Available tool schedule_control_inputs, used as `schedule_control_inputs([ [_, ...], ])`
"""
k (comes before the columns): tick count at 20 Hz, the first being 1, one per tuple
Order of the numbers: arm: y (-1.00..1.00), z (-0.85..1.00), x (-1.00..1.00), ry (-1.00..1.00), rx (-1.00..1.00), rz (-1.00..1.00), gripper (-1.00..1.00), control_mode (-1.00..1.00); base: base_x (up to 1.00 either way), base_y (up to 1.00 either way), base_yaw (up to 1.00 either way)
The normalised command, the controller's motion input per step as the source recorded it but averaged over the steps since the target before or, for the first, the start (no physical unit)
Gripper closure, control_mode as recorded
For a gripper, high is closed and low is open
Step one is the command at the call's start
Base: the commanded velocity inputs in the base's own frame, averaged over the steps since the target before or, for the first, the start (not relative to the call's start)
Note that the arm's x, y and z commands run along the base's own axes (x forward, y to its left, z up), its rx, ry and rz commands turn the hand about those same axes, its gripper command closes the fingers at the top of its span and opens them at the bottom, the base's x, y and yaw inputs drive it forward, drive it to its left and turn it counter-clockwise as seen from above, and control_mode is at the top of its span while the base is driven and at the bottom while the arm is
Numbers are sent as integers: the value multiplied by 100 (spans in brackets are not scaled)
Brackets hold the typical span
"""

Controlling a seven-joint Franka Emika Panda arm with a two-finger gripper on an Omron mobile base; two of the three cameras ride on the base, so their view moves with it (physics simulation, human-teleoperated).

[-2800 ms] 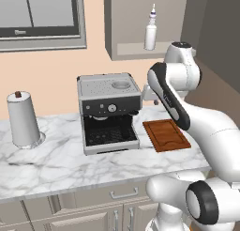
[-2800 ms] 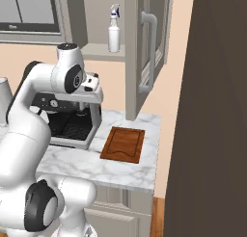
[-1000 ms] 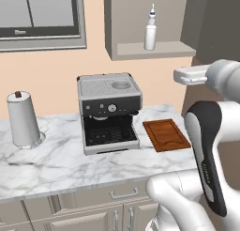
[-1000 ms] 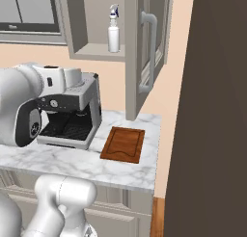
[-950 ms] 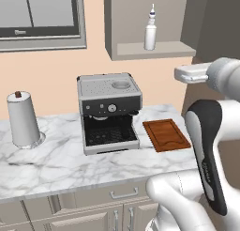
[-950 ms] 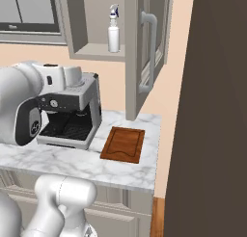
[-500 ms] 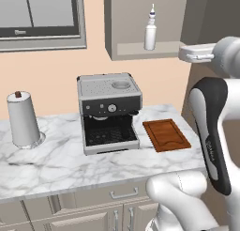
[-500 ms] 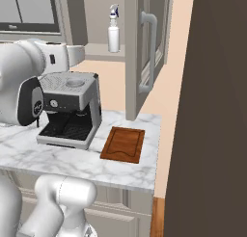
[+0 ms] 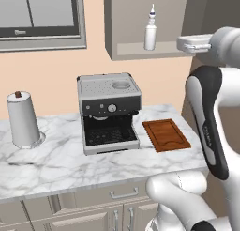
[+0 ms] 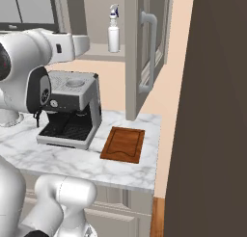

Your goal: Grab the spray bottle from the cabinet, then place it next to the cutting board for sanitizing. Then grab the dish brush from the countertop next to the sink and place it next to the cutting board.

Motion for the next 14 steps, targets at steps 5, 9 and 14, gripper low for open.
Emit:
schedule_control_inputs([
  [5, -6, 0, 39, -5, 0, 0, -100, -100, 0, 0, 0],
  [9, -6, 0, 48, 0, 0, 0, -100, -100, 0, 0, 0],
  [14, -6, 0, 48, 0, 0, 0, -100, -100, 0, 0, 0],
])
